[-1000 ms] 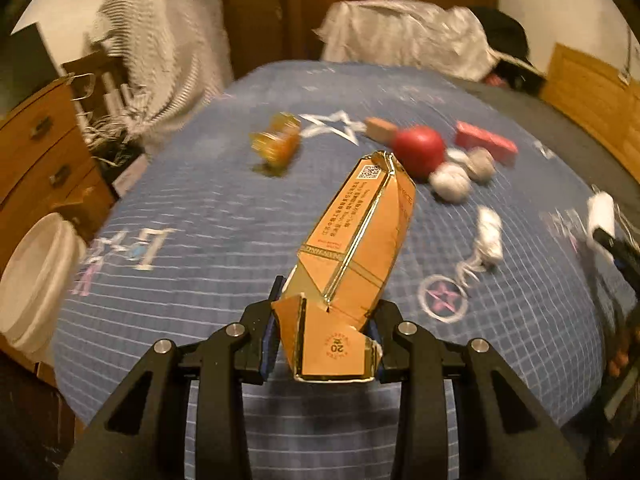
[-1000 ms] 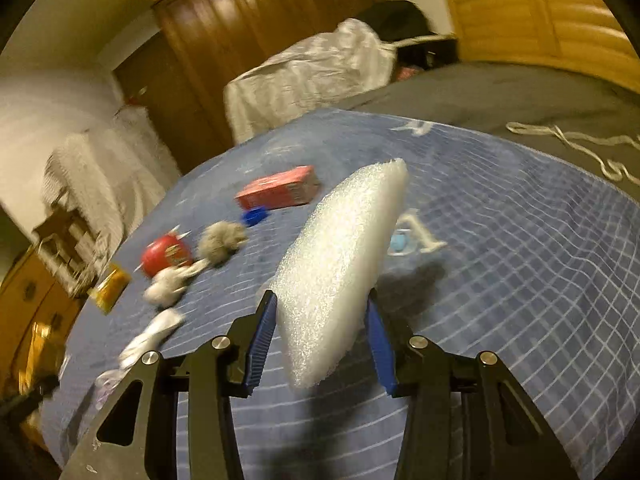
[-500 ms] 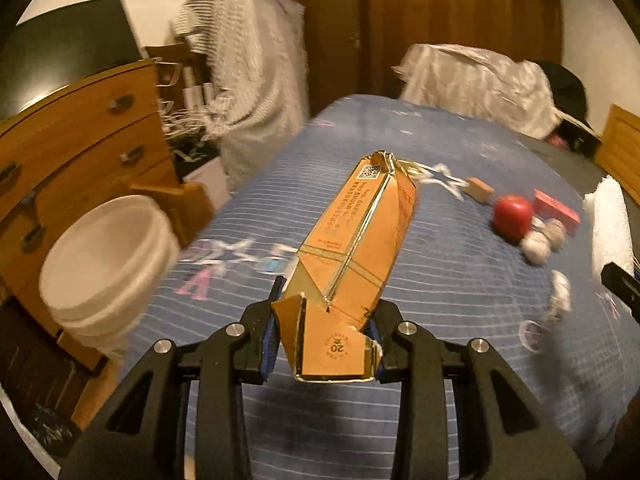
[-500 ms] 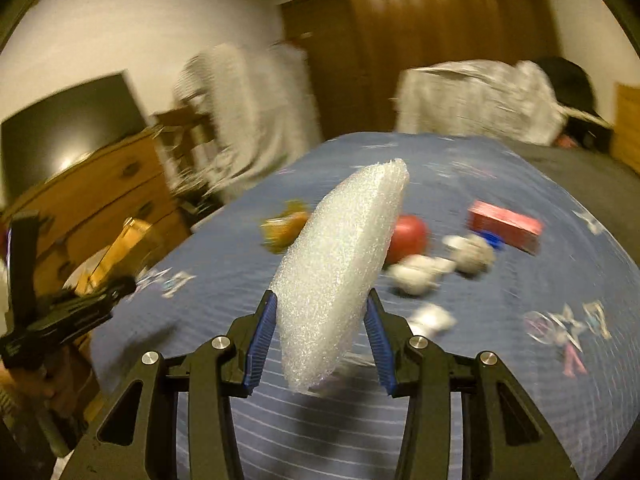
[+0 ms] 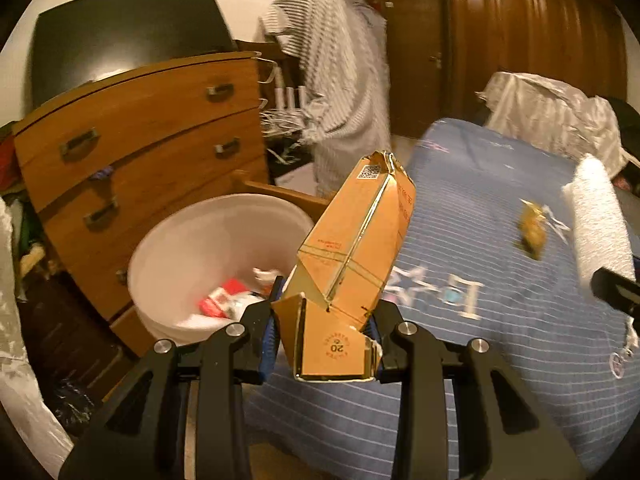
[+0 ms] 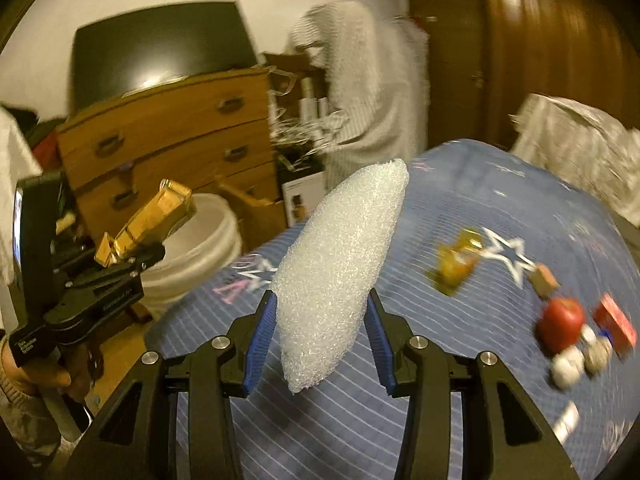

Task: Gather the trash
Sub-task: 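Lift the foam sheet and cardboard box and carry them over the bucket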

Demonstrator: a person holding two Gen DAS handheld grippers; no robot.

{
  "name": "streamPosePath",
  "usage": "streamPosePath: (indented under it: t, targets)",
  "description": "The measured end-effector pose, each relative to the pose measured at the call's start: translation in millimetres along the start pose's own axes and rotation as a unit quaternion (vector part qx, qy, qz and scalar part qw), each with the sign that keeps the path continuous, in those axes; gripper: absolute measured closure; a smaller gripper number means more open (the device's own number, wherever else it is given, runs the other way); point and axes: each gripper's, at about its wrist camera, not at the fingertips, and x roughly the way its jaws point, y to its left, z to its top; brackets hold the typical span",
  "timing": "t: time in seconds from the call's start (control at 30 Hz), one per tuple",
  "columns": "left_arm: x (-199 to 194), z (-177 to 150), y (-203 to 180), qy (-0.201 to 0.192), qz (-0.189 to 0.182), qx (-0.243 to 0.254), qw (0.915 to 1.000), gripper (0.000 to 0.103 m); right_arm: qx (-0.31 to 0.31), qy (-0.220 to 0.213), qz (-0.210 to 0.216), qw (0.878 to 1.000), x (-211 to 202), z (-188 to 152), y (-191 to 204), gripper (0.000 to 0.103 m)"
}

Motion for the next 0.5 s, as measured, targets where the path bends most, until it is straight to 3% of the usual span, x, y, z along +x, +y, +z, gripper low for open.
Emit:
streamPosePath:
  t: [0.5]
  targets:
    - [27, 33, 86, -0.012, 0.077, -0.014, 0.9969, 0.070, -0.079, 0.042, 0.063, 0.994, 104, 98, 98, 0.057]
